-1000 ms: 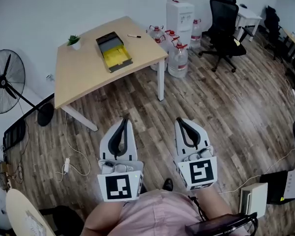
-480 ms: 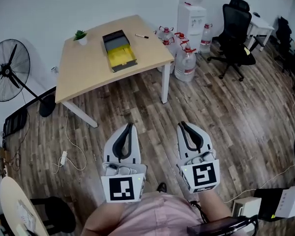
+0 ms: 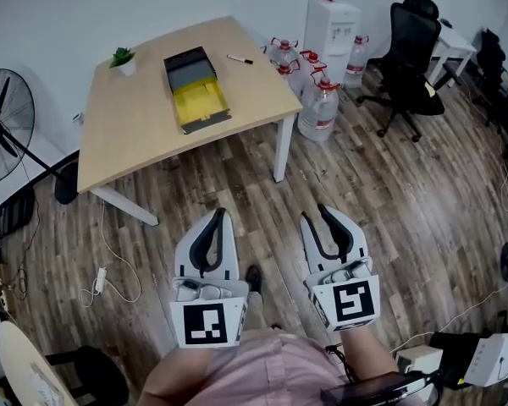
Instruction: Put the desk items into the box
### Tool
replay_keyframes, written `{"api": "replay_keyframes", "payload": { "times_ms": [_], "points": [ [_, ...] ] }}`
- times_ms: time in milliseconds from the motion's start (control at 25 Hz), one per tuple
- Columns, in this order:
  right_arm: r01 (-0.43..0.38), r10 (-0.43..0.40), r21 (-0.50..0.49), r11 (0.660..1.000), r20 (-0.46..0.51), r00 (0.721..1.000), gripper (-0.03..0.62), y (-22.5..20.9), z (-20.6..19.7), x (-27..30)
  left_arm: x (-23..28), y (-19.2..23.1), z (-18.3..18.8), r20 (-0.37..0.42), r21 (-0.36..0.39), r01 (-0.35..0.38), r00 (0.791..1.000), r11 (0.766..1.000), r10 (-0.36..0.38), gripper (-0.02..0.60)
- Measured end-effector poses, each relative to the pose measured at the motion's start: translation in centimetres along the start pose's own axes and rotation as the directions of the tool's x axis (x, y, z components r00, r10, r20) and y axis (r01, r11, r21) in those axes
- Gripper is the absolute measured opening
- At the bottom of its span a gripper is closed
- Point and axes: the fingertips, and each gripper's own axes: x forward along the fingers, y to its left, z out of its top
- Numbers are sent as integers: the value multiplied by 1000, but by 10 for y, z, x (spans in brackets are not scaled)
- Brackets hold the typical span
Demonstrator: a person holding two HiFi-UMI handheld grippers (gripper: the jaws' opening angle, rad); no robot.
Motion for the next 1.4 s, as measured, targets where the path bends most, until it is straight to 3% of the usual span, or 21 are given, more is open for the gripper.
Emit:
{"api": "replay_keyframes", "payload": {
  "times_ms": [520,920,1400],
  "points": [
    [40,-40,-15,999,9,999,89,-55,18,176,164,83,-12,-5,12,36,999,999,-36,11],
    [103,-103,-6,995,2,995,78,-92,23,228,231,101,-18,-24,14,82,996,997,-81,11],
    [81,-81,9,997,-31,996,78,-151,2,293,314,96,-40,-83,43,70,994,997,-67,10]
  ]
}}
